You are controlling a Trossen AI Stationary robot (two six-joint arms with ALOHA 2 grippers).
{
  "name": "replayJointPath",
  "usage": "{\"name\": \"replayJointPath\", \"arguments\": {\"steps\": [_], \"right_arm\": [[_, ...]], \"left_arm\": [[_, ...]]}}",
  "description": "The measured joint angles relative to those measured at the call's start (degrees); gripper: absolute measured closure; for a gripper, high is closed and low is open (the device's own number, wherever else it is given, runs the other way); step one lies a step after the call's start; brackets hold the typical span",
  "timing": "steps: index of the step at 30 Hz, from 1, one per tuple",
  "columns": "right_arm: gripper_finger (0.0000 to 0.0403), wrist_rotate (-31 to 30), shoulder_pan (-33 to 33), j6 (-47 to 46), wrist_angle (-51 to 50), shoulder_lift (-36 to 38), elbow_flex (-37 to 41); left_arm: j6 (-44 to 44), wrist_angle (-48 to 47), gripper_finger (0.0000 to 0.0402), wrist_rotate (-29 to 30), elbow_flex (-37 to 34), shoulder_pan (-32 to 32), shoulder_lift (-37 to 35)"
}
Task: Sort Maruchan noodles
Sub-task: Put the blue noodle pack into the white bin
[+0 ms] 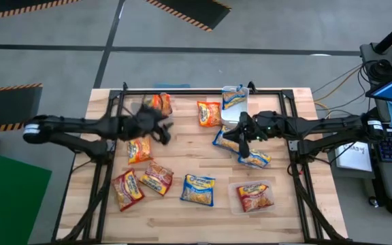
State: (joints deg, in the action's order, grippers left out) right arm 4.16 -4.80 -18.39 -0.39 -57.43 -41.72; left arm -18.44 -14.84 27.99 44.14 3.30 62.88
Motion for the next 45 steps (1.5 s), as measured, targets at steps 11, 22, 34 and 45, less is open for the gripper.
{"name": "replayJointPath", "arguments": {"steps": [11,22,34,45], "right_arm": [[0.0381,-11.95,-3.62,-28.26,-26.94,-9.66,0.67],[0.0381,-13.29,-6.27,-31.5,-25.22,-20.62,0.73],[0.0381,-2.87,-4.26,-24.47,-4.21,-26.4,-0.01],[0.0381,-3.02,-4.24,-23.84,-16.27,-17.53,0.13]], "left_arm": [[18.59,13.34,0.0242,-0.2,0.0,-13.51,10.7],[19.0,15.52,0.0242,-0.09,0.0,-13.36,14.81],[17.85,19.89,0.0242,-0.02,-0.02,-13.21,17.19],[17.91,31.98,0.0253,-0.07,-0.02,-11.41,30.17]]}}
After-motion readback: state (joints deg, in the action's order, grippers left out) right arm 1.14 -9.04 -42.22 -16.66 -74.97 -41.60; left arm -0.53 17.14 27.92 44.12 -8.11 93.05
